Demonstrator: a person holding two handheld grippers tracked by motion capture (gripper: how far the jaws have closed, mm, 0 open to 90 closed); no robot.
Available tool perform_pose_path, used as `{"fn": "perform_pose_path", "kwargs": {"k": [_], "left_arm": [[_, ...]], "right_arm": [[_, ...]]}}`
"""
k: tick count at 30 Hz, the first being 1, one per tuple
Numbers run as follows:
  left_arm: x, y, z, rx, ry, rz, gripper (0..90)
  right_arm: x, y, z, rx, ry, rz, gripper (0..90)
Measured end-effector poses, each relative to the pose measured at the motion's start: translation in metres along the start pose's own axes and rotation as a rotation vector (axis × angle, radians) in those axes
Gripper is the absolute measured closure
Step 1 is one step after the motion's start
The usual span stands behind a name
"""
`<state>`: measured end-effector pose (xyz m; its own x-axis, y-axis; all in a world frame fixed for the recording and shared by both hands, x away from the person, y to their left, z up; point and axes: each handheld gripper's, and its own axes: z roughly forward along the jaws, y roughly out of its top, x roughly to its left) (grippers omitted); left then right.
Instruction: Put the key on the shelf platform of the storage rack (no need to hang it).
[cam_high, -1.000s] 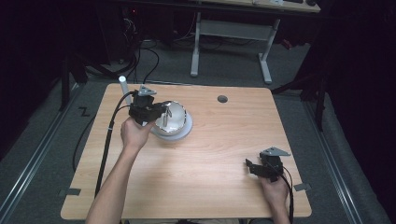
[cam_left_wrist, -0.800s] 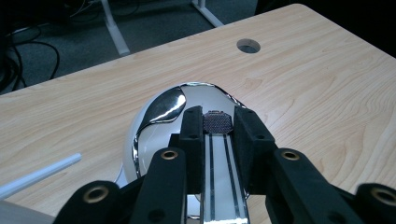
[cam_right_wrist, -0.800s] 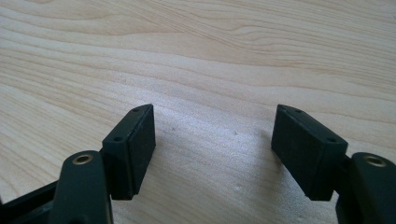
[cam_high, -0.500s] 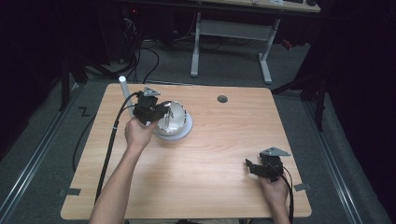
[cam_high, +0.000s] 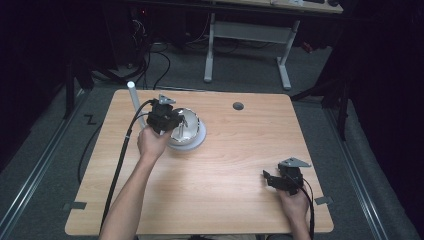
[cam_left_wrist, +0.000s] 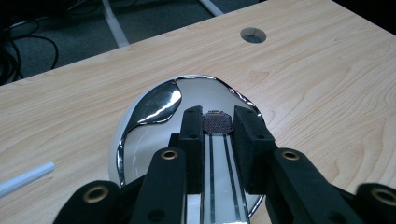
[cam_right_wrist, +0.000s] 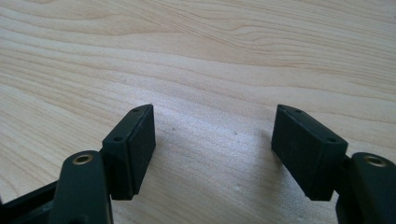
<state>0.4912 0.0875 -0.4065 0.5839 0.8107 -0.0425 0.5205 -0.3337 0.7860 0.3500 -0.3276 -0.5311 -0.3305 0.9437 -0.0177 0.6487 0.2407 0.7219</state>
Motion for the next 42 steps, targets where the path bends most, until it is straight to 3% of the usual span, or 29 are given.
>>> {"fn": "perform_pose_path", "kwargs": {"k": [20,28,38,42], "left_arm": [[0.0,-0.008,0.018,0.015,0.019,-0.012,74.3],[-0.003,-0.013,0.031,0.056,0.027,0.001,74.2],[0.0,-0.014,0.037,0.063,0.052,-0.005,73.9],[0.003,-0.014,0.039,0.059,0.054,-0.023,73.8]], "right_arm": [[0.0,0.0,0.0,-0.001,0.002,-0.001,31.0],[0.0,0.0,0.0,0.0,0.002,0.002,31.0],[0.0,0.0,0.0,0.0,0.001,0.002,31.0],[0.0,0.0,0.0,0.0,0.001,0.002,31.0]]}}
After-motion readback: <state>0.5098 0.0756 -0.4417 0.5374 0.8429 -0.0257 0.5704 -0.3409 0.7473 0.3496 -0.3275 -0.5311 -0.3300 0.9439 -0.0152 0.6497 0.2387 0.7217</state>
